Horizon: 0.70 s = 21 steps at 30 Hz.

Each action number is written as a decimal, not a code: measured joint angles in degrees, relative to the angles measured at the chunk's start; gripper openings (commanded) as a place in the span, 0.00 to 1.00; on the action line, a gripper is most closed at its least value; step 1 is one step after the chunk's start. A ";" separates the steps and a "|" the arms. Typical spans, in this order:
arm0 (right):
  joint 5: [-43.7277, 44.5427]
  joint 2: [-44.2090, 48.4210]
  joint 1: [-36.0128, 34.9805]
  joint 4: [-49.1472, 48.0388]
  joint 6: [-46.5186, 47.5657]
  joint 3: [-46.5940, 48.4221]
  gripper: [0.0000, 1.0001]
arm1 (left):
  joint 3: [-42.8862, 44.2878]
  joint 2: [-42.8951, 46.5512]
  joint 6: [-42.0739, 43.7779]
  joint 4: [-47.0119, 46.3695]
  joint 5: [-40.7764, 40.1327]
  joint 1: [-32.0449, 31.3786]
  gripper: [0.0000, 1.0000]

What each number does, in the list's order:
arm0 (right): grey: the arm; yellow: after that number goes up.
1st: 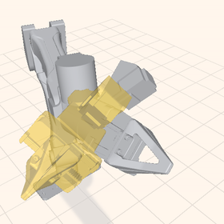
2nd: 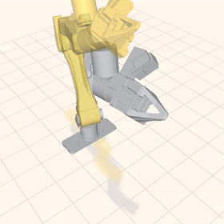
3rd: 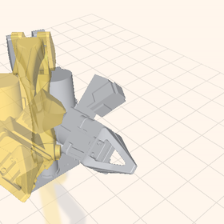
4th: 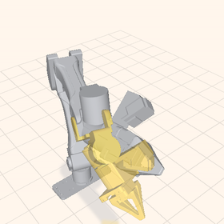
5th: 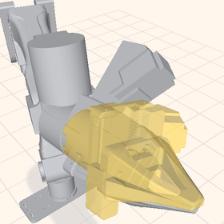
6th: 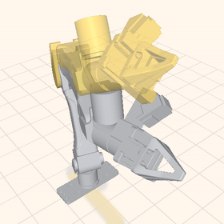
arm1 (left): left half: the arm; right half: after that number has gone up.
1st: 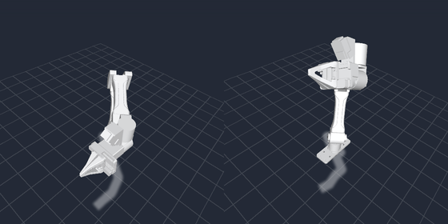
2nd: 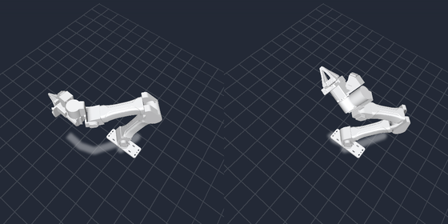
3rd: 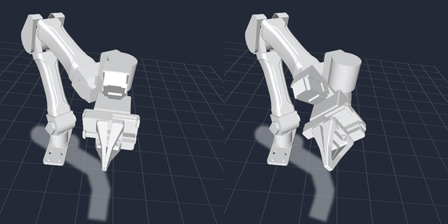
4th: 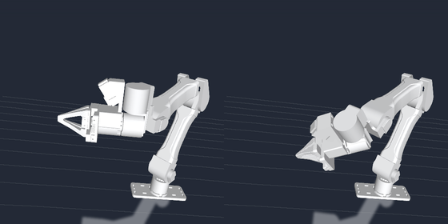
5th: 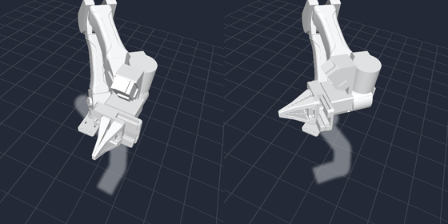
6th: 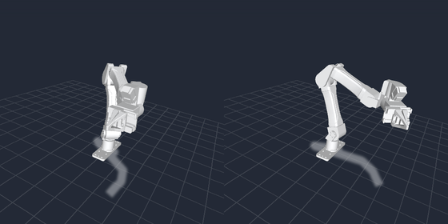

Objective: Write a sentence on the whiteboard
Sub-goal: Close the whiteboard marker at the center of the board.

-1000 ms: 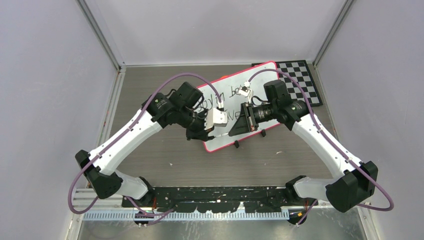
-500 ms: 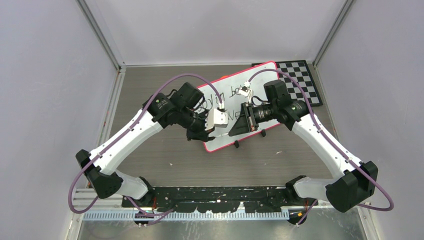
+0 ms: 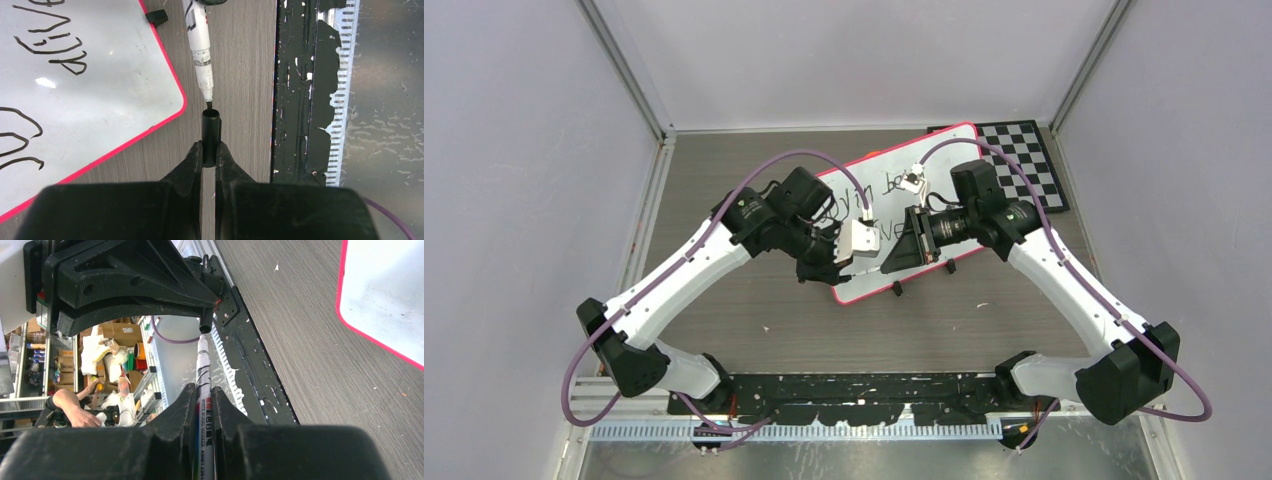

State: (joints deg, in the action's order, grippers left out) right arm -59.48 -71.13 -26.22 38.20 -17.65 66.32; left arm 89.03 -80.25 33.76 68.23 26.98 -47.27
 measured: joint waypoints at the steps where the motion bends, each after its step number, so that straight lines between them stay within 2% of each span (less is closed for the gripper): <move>1: -0.02 0.00 0.00 0.00 0.00 0.00 0.00 | -0.04 0.00 0.00 0.02 -0.04 0.00 0.00; 21: 0.00 0.00 -0.37 0.00 0.28 0.00 0.00 | 0.98 -1.11 -0.46 0.07 0.70 0.00 0.00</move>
State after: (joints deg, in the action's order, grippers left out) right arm -59.48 -71.13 -26.59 38.20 -17.37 66.32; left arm 90.02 -81.36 33.30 68.29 27.68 -47.27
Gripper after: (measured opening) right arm 0.177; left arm 0.048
